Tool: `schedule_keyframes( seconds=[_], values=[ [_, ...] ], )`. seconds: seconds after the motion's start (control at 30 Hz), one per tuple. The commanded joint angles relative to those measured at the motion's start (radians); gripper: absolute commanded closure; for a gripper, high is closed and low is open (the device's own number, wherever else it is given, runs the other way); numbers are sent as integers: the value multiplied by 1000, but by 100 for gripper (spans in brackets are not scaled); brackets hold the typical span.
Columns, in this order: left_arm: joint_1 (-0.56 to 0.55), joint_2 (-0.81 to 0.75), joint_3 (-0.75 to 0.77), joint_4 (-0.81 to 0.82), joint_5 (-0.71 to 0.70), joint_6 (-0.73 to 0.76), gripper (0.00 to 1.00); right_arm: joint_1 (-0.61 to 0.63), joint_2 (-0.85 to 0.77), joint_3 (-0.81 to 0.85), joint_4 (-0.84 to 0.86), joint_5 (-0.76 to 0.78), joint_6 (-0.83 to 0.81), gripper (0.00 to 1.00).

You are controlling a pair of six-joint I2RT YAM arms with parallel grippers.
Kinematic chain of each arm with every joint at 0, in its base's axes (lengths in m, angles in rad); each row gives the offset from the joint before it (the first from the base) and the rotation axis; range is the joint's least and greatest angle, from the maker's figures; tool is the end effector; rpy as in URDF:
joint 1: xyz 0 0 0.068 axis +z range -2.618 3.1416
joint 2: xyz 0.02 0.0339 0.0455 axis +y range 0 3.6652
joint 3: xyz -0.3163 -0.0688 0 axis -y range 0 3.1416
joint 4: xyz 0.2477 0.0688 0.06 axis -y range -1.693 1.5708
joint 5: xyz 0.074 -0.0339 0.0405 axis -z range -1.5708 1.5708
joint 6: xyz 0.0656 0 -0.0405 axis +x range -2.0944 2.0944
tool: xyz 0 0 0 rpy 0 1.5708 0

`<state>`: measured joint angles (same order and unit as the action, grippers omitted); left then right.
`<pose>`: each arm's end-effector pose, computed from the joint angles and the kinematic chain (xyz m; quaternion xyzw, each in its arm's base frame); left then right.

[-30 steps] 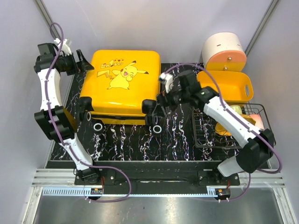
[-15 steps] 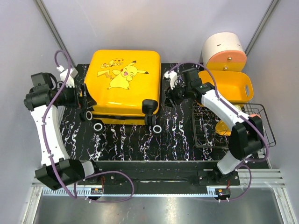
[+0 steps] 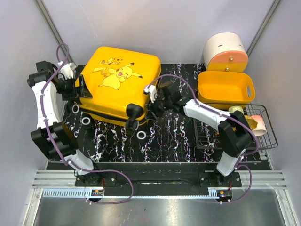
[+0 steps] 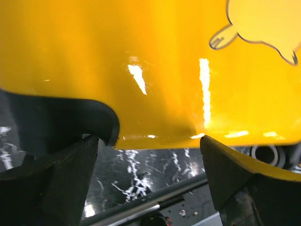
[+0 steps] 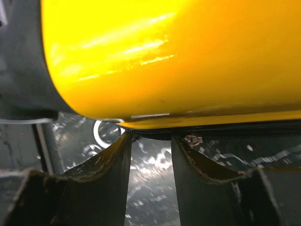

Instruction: Open, take out, and arrange the luggage

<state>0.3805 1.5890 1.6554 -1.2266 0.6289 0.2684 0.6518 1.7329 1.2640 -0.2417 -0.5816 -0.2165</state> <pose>0.3111 0.0829 0.3896 0.0108 0.9331 -0.2252 0.2803 0.3095 0.2815 0.2832 -0.4747 0.7397 0.3407 0.3338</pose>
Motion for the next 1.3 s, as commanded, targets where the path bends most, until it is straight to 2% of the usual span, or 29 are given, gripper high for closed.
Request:
schedule_keyframes(
  seconds=[0.0,0.17,0.3,0.4,0.5,0.7,0.9,1.1,1.2,1.27],
  values=[
    [-12,115,202,69,-5,3,8,88,37,104,231,-47,170,52],
    [-12,100,254,35,26,12,7,46,-93,10,187,-12,158,50],
    [-11,-9,166,64,74,-21,7,17,-182,-100,159,210,155,44],
    [-12,-88,75,117,100,-63,6,20,-196,-149,168,297,198,34],
    [-12,-162,-1,170,100,-100,6,32,-176,-143,151,295,239,25],
    [-12,-242,-91,231,107,-162,6,80,-108,-89,148,279,243,18],
    [-12,-259,-128,256,127,-195,6,85,-13,-28,163,264,236,20],
    [-11,-241,-141,256,97,-179,6,65,-6,-14,170,316,221,29],
    [0,-213,-137,263,91,-184,6,5,-1,-6,173,347,239,37],
    [4,-193,-128,263,91,-187,7,-78,22,24,179,365,288,41]
  ],
)
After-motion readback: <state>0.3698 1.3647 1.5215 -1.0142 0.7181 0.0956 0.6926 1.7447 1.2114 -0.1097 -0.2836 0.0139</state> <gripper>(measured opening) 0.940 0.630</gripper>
